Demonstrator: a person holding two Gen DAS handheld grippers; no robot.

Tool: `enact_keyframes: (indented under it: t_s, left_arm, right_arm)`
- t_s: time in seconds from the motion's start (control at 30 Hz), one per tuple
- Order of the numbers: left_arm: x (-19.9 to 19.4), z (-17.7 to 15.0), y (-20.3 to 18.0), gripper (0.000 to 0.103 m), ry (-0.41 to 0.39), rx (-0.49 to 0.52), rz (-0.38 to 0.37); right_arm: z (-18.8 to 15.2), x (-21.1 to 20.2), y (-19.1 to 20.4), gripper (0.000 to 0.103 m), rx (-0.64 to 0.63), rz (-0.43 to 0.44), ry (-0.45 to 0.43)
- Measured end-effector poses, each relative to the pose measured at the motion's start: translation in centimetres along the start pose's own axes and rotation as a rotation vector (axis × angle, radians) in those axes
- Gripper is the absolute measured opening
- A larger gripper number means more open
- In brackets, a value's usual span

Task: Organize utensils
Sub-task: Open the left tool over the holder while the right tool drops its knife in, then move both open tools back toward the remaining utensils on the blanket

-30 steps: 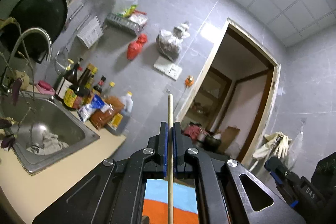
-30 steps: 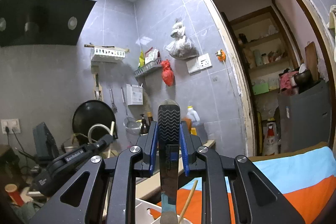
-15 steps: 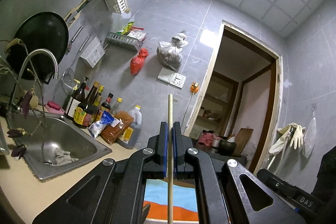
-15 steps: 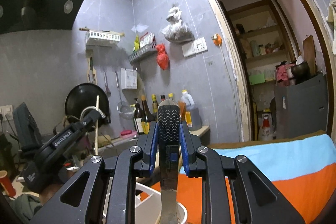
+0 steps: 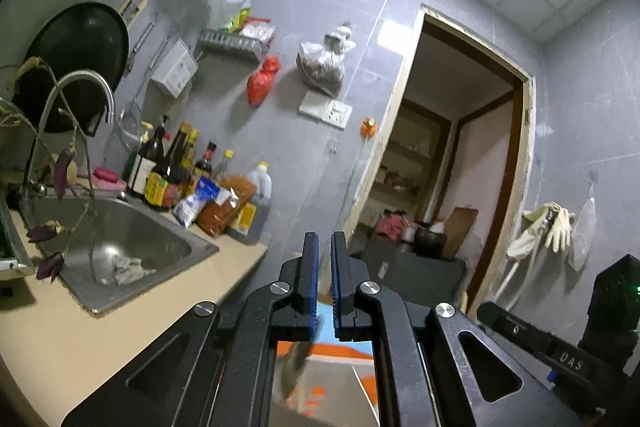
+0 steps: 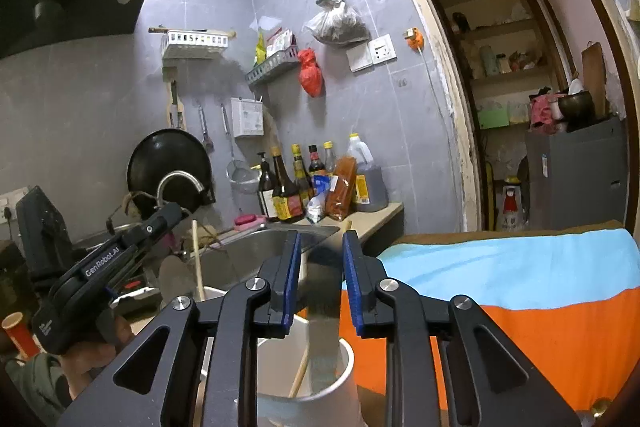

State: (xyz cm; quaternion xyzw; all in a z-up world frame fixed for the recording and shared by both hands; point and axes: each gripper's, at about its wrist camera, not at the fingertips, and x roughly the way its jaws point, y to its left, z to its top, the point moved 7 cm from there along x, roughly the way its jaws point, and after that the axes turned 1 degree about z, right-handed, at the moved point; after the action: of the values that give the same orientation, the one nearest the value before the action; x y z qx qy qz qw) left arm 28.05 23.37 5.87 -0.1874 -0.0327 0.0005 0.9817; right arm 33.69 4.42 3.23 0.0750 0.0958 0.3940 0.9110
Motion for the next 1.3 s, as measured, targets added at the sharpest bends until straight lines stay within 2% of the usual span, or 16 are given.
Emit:
enact_keyframes:
  t_s: [0.2,0.3,0.37,0.5,0.57,0.63,1.0,1.17,1.3]
  left_arm:
    - [-1.3,-0.5,-2.2,0.037,0.067,0.018,-0.050]
    - [-2.1,-0.6,-4.2,0.053,0.103,0.046,-0.077]
    - [-2.5,-0.7,-5.6,0.069,0.132,0.061,-0.095]
    - [-3.4,-1.3,-8.7,0.081,0.205,0.083,-0.131]
    - [-3.9,-1.7,-10.3,0.088,0.230,0.096,-0.144]
    - [-4.3,-2.2,-11.8,0.092,0.248,0.102,-0.154]
    - [-6.8,-3.6,-19.3,0.094,0.316,0.113,-0.267]
    - [-8.2,-3.9,-22.1,0.094,0.331,0.149,-0.308]
    - [-8.6,-4.9,-23.5,0.094,0.353,0.174,-0.326]
  right_arm:
    - [0.9,-2.3,0.0,0.032,0.005,0.007,-0.016]
    - [1.6,-4.2,-0.3,0.045,0.013,-0.002,-0.033]
    - [2.1,-5.8,-0.8,0.052,0.020,-0.017,-0.042]
    - [3.1,-9.6,-2.0,0.063,0.022,-0.060,-0.056]
    - [3.7,-11.5,-2.7,0.074,0.021,-0.083,-0.065]
    - [4.1,-13.9,-3.4,0.076,0.015,-0.115,-0.075]
    - [8.4,-27.8,-4.8,0.083,-0.035,-0.281,-0.156]
    - [10.2,-32.5,-4.2,0.088,-0.071,-0.356,-0.125]
    - [8.9,-33.8,-4.3,0.095,-0.093,-0.397,-0.077]
